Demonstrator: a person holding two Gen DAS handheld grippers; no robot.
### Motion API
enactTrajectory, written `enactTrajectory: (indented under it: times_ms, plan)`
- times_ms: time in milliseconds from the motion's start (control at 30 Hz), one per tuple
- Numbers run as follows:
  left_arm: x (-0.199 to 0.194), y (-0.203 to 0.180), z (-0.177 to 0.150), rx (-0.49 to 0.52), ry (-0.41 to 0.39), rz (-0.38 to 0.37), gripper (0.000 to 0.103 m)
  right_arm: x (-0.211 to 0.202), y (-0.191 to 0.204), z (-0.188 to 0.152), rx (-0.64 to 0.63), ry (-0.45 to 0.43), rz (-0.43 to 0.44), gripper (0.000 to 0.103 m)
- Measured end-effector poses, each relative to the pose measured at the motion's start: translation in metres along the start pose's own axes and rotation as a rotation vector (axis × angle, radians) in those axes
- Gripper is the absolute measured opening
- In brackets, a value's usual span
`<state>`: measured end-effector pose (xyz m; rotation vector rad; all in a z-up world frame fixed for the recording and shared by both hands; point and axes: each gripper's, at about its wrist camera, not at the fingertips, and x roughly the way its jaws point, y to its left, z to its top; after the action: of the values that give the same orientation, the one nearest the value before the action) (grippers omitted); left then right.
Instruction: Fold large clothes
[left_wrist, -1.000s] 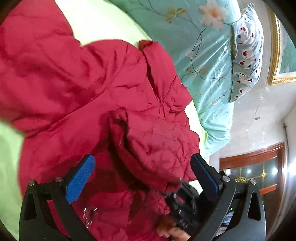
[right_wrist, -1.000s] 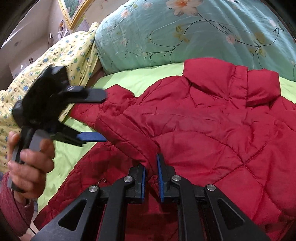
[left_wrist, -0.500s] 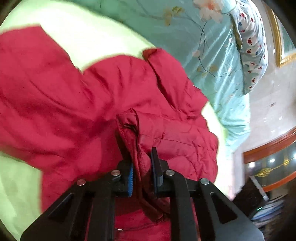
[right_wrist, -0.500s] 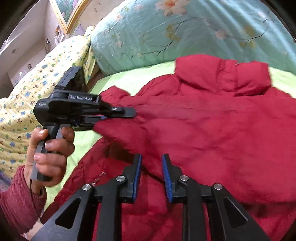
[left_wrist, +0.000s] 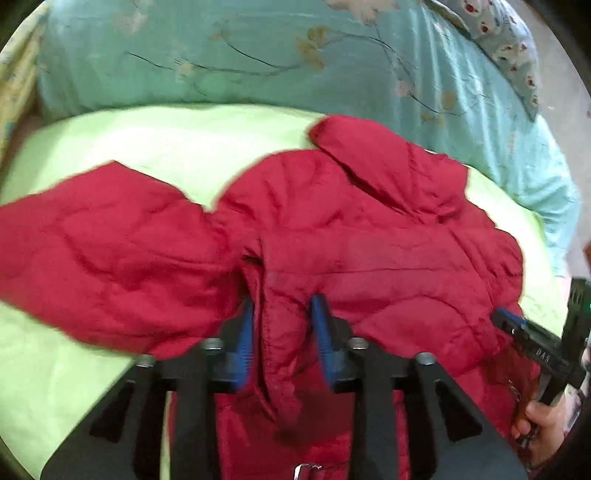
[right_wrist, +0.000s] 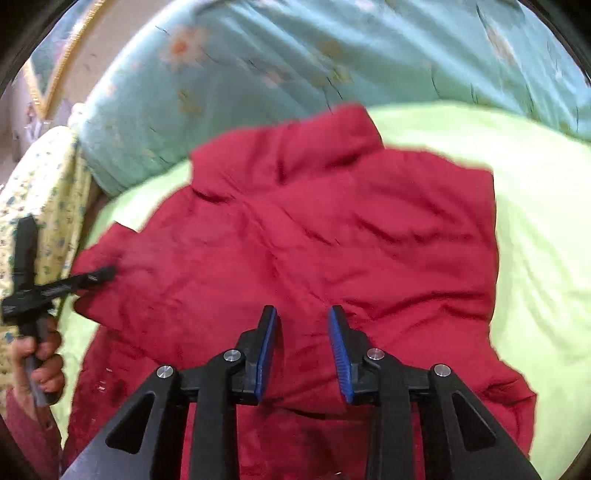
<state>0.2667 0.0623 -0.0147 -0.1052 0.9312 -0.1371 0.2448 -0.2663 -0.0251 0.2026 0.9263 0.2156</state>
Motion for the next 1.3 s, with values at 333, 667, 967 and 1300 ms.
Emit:
enactTrajectory:
  times_ms: [333,667,967,1300]
  plan:
    - [-0.015,-0.024,-0.02,0.044,-0.036,-0.093,0.038,0.014,0.004,-0.004,-0.022,0.008,-0.048,0.031]
    - [0.048,-0.032,-0.04,0.09,0.071,0.021,0.039,-0.008,0.008,0.002,-0.031,-0.041,-0.031,0.039]
    - [0.052,-0.034,-0.044,0.097,0.061,-0.004,0.039,0.026,0.009,-0.003,-0.104,0.043,-0.142,0.039]
    - [0.023,0.0,-0.043,-0.072,0.053,-0.227,0.057,-0.004,0.001,0.001,-0.027,0.002,-0.057,0.039]
